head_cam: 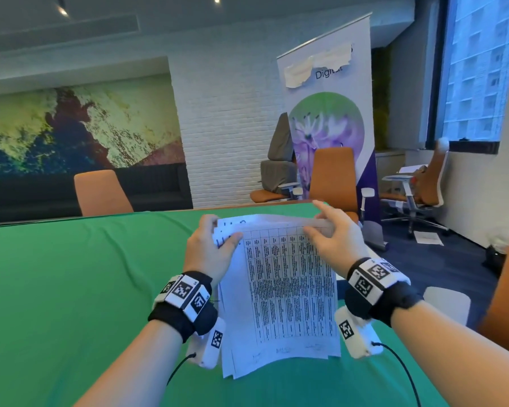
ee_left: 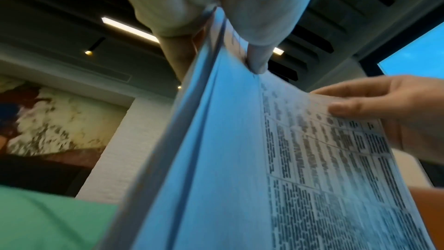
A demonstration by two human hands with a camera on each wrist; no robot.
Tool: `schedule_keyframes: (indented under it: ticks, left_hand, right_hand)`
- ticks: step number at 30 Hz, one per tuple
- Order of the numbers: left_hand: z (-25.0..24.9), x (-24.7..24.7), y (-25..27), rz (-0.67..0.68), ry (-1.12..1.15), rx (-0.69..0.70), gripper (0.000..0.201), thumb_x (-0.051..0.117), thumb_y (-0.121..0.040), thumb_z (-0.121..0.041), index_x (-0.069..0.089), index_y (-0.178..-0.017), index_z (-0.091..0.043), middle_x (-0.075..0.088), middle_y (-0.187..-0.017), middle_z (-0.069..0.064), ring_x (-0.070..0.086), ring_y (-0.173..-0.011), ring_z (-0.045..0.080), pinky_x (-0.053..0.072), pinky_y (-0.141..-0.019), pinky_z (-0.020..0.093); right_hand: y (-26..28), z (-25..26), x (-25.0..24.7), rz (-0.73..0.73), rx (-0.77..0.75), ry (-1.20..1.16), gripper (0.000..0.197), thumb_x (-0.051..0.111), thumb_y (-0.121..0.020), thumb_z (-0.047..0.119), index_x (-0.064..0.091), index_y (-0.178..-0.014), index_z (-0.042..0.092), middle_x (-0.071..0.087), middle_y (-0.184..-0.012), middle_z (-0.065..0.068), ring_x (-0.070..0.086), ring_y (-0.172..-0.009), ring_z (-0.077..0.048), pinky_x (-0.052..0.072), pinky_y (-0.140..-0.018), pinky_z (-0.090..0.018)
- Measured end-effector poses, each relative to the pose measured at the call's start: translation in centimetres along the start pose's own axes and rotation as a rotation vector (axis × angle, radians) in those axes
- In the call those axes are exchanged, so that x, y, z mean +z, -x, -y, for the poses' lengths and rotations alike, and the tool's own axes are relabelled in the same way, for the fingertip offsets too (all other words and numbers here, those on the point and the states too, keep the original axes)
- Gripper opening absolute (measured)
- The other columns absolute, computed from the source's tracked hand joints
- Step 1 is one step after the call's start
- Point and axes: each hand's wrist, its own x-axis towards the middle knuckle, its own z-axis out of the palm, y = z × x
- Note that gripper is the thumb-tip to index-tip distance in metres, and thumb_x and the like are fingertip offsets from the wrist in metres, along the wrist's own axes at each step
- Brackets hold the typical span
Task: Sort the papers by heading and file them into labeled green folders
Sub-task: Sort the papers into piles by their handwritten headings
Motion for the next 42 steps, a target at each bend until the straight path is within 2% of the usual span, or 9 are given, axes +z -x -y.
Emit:
schedule_keyframes:
  ticks: [3,9,14,16,21,25,27,35,42]
  left_hand:
    - [1.3,0.2,0.2,-0.005,0.152,-0.128,0.04,0.069,-0.08,-0.036,0.043,-0.106,-0.02,0.054,-0.104,0.001,0.054,-0.096,0.024,0.044,-0.081,0.03]
    - [-1.1,1.2,0.9,-0.151,0.378,-0.078,0.034,0.066,-0.084,-0.015,0.041,-0.106,-0.023,0.052,-0.099,-0.005,0.055,-0.087,0.017,0.044,-0.079,0.024]
    - [-2.6,1.0,0.8,-0.068,0.252,0.05,0.067,0.071,-0.081,-0.022,0.031,-0.134,-0.033,0.047,-0.121,-0.001,0.05,-0.097,0.0,0.045,-0.081,0.024]
    - [-2.4,1.1,1.0,-0.017,0.105,0.115,0.061,0.071,-0.081,-0.024,0.04,-0.133,-0.025,0.046,-0.12,-0.001,0.049,-0.098,0.0,0.04,-0.081,0.02]
    - [-1.4,1.0,1.1,-0.079,-0.013,0.143,0.025,0.069,-0.082,-0.022,0.063,-0.102,-0.008,0.06,-0.103,0.006,0.049,-0.088,0.012,0.042,-0.082,0.027]
    - [-0.7,0.7,1.4,-0.06,0.078,0.181,0.033,0.067,-0.084,-0.02,0.06,-0.116,-0.014,0.058,-0.102,-0.003,0.049,-0.091,0.003,0.035,-0.082,0.012]
    - [-0.5,0.9,1.7,-0.072,0.098,0.268,0.021,0.067,-0.083,-0.014,0.066,-0.103,-0.009,0.062,-0.095,-0.002,0.05,-0.083,-0.004,0.035,-0.076,0.001]
    - [-3.8,1.8,0.3,-0.318,0.187,0.325,0.004,0.069,-0.08,-0.007,0.071,-0.084,-0.008,0.063,-0.077,-0.007,0.052,-0.067,0.003,0.043,-0.064,0.009]
    - [-3.0,2.3,2.0,-0.205,0.093,0.003,0.04,0.073,-0.079,-0.022,0.059,-0.115,-0.01,0.058,-0.101,-0.004,0.05,-0.093,0.009,0.039,-0.083,0.021]
  right_hand:
    - [1.1,-0.8,0.4,0.075,0.29,-0.378,0.055,0.071,-0.082,0.017,0.046,-0.131,0.018,0.059,-0.114,-0.001,0.062,-0.093,-0.017,0.052,-0.091,-0.039]
    - [1.7,0.1,2.0,0.037,0.166,-0.255,0.021,0.06,-0.09,0.011,0.058,-0.111,0.013,0.068,-0.098,-0.002,0.067,-0.091,-0.017,0.056,-0.083,-0.04]
    - [1.3,1.1,1.8,-0.075,0.051,-0.216,0.071,0.058,-0.085,0.001,0.026,-0.141,0.03,0.048,-0.125,0.0,0.055,-0.106,-0.016,0.05,-0.093,-0.038]
    - [1.5,1.2,1.2,-0.062,-0.001,-0.026,0.082,0.057,-0.083,-0.002,0.018,-0.146,0.035,0.039,-0.122,0.002,0.05,-0.09,-0.011,0.048,-0.086,-0.031]
    - [0.9,0.3,0.3,-0.069,-0.122,0.185,0.031,0.054,-0.087,0.0,0.066,-0.113,0.011,0.057,-0.108,-0.006,0.056,-0.096,-0.018,0.039,-0.086,-0.018]
    - [1.3,0.2,-0.1,-0.073,-0.099,0.047,0.028,0.06,-0.087,0.004,0.066,-0.113,0.011,0.062,-0.104,-0.003,0.055,-0.085,-0.002,0.038,-0.08,-0.001]
    - [1.7,0.2,-0.1,-0.068,-0.075,-0.063,0.022,0.061,-0.087,0.002,0.068,-0.108,0.008,0.064,-0.102,-0.005,0.056,-0.083,0.006,0.04,-0.076,0.003]
    - [1.4,3.4,0.8,-0.247,-0.318,-0.105,0.014,0.065,-0.082,0.0,0.074,-0.091,0.007,0.067,-0.089,-0.004,0.063,-0.082,-0.01,0.051,-0.081,-0.019]
    - [2.4,1.0,0.7,-0.137,0.2,-0.143,0.046,0.066,-0.087,0.02,0.049,-0.13,0.02,0.052,-0.108,0.002,0.052,-0.092,-0.01,0.045,-0.087,-0.027]
